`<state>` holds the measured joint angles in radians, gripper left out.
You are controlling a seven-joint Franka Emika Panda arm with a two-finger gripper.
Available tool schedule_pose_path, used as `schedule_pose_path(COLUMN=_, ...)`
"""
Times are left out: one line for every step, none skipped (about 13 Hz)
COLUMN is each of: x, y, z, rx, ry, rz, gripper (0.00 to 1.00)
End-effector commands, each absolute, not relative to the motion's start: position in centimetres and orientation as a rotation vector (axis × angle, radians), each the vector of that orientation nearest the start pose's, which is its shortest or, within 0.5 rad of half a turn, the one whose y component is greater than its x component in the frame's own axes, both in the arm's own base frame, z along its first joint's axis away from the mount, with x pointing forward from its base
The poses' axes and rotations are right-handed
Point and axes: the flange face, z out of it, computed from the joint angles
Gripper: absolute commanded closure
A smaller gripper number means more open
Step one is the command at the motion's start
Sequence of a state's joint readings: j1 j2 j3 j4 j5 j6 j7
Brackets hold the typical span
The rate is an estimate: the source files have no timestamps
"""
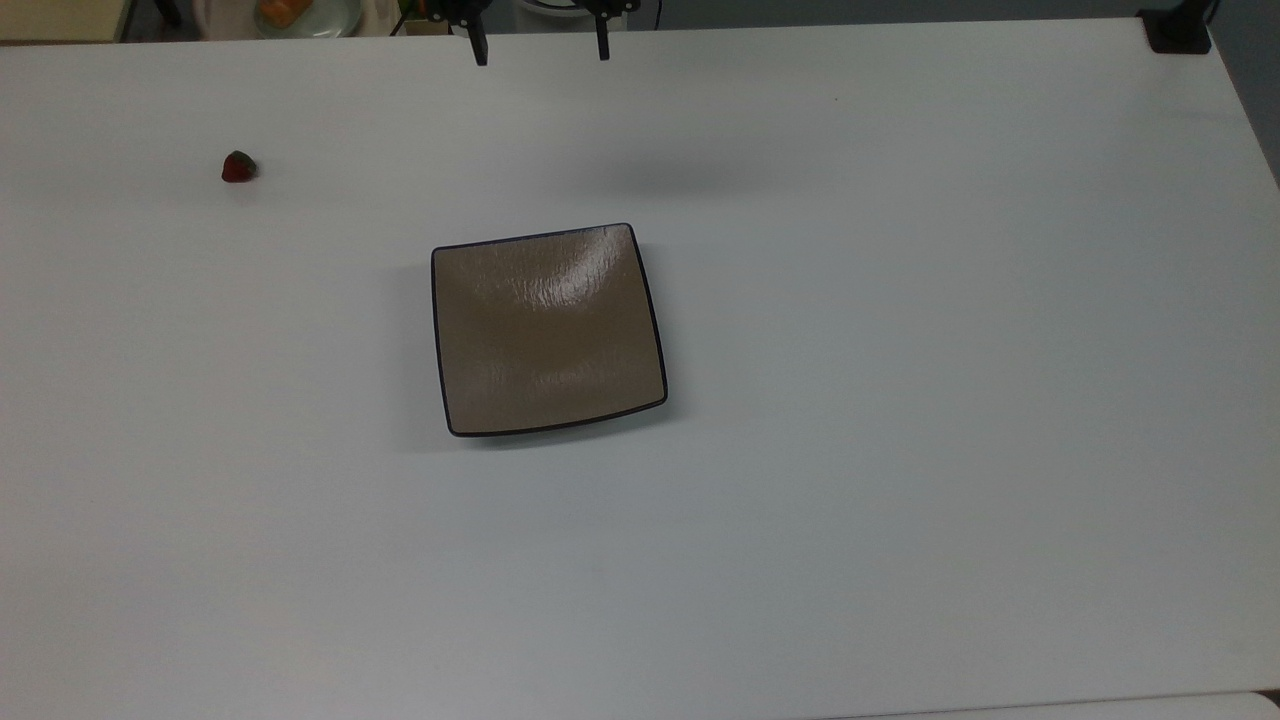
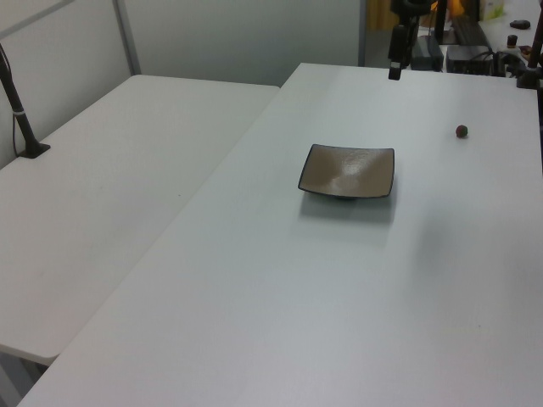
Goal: Strawberries on a ceramic plate
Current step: 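Move the open gripper toward the red strawberry on the table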
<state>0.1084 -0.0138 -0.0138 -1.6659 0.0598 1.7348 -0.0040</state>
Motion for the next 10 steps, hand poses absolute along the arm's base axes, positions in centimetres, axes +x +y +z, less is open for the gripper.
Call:
schedule_pose_path(x=55.3, y=4.1, z=60.4, rx=-3.073, ry=-0.240, rz=-0.112, gripper=0.00)
schedule_pose_path(x=55.3, y=3.5, z=60.3, rx=-3.073, ry=-0.266, rz=-0.112, gripper=0.00)
schedule_pose_path(x=55.3, y=2.7, z=60.5, rx=-3.069, ry=-0.309, rz=-0.117, gripper=0.00)
schedule_pose_path(x=55.3, y=2.0, z=60.6, rx=-3.067, ry=-0.359, rz=-0.123, gripper=0.00)
schedule_pose_path(x=55.3, y=1.4, z=60.6, rx=-3.064, ry=-0.397, rz=-0.123, gripper=0.00)
schedule_pose_path(x=55.3, y=0.5, z=60.5, rx=-3.058, ry=-0.453, rz=-0.121, gripper=0.00)
schedule_pose_path(x=55.4, y=-0.7, z=60.4, rx=-3.045, ry=-0.551, rz=-0.120, gripper=0.00)
schedule_pose_path(x=55.4, y=-1.4, z=60.3, rx=-3.035, ry=-0.608, rz=-0.120, gripper=0.00)
schedule_pose_path(x=55.3, y=-2.4, z=60.2, rx=-3.028, ry=-0.650, rz=-0.118, gripper=0.00)
schedule_pose_path(x=55.3, y=-3.4, z=60.0, rx=-3.016, ry=-0.710, rz=-0.116, gripper=0.00)
